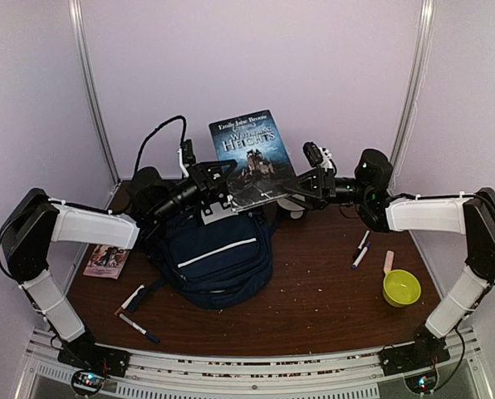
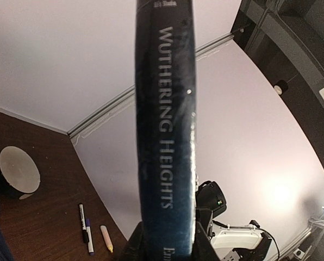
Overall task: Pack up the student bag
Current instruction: Pass from the left arm to the right
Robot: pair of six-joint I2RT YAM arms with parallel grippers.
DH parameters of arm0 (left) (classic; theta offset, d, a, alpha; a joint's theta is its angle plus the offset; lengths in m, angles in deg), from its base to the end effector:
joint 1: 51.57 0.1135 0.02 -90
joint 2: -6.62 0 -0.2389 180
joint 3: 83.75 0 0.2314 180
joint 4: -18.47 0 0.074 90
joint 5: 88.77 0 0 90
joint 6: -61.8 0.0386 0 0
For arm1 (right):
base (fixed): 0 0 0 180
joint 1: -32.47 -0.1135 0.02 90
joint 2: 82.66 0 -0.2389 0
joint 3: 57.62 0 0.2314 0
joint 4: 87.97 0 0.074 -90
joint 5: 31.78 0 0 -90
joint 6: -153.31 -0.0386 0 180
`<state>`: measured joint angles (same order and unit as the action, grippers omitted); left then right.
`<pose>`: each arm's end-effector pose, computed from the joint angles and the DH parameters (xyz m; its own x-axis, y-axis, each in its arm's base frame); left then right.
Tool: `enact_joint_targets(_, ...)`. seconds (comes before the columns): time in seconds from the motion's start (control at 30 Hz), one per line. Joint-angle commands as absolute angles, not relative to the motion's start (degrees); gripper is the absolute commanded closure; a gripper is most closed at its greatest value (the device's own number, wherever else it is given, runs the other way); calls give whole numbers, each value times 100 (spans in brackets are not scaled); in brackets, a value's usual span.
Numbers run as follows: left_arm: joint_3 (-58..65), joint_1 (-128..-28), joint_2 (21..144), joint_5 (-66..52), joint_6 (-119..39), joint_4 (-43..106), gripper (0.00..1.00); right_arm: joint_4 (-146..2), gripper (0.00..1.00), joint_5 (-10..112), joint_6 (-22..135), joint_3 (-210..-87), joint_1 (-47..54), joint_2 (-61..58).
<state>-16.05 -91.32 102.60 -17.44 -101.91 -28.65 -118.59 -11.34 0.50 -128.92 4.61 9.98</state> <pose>0.2637 -0.2354 0.2772 -0.7354 -0.5711 -0.3647 0.4736 -0.0482 -0.8794 0.2774 0.1875 0.2820 -0.8073 -0.0753 -0.5854 -0.5750 -0.1234 0.8088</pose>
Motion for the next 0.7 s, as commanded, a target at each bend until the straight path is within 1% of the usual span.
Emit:
enact_joint_targets(0.0, -1532, -9112, 10076, -1604, -10187, -3969, 100, -11975, 53, -1051, 69, -12988, 433, 969)
enact_joint_targets(0.23, -1558, -9117, 10075, -1592, -10218, -3880, 100, -11844, 58, -857, -108, -13267, 553, 1190)
enact_joint_targets(0.37, -1523, -9112, 10092, -1640, -10263, -3764, 100, -12146, 66, -794, -341, -13300, 539, 1289)
enact_joint_targets(0.5, -1525, -9139, 10092, -1641, -10273, -3656, 100, -12118, 77, -743, -324, -13318, 538, 1297)
enact_joint_targets(0.53, -1521, -9139, 10092, -1635, -10273, -3623, 100, -12114, 82, -752, -314, -13320, 540, 1297)
enact_joint_targets(0.63, -1475, -9139, 10035, -1677, -10195, -3341, 100, -12075, 99, -776, -266, -13290, 561, 1261)
enact_joint_targets(0.67, -1467, -9139, 9986, -1717, -10123, -3173, 92, -12089, 100, -792, -258, -13267, 572, 1226)
